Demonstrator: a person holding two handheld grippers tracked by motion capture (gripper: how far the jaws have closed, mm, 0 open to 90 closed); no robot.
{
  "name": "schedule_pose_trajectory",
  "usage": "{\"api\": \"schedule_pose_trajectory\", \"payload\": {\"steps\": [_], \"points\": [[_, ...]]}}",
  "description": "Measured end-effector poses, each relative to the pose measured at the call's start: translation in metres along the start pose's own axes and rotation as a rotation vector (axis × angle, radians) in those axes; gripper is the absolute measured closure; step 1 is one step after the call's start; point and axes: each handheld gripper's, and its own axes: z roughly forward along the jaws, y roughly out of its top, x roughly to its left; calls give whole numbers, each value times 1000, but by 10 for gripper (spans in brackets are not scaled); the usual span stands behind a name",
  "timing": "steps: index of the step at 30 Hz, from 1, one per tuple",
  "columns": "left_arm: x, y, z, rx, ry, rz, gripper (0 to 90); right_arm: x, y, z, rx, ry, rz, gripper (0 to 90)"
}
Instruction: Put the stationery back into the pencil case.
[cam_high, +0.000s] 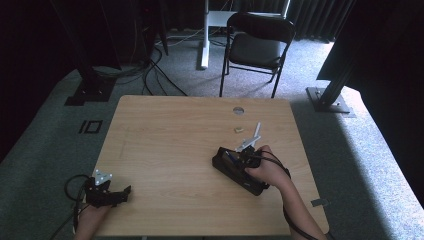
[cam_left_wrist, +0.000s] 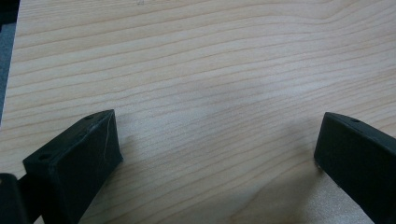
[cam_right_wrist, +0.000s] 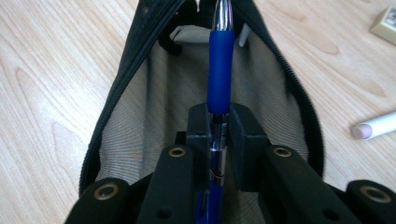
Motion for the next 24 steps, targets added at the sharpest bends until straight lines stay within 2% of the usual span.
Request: {"api": "schedule_pose_trajectory", "payload": {"steps": [5, 8, 11, 16, 18, 24], "points": [[0, 0, 0, 0, 0, 0, 6, 2, 2, 4, 13, -1, 1, 793], [0, 0, 0, 0, 0, 0, 6, 4, 3, 6, 28, -22, 2, 793], [0, 0, 0, 0, 0, 0, 6, 4, 3, 10, 29, -6, 9, 793], [0, 0, 0, 0, 0, 0, 6, 5, 4, 16, 39, -13, 5, 792], [0, 0, 0, 0, 0, 0, 6, 6, 5, 17, 38, -2, 13, 792], [0, 0, 0, 0, 0, 0, 6, 9, 7, 26, 69, -3, 1, 803]]}}
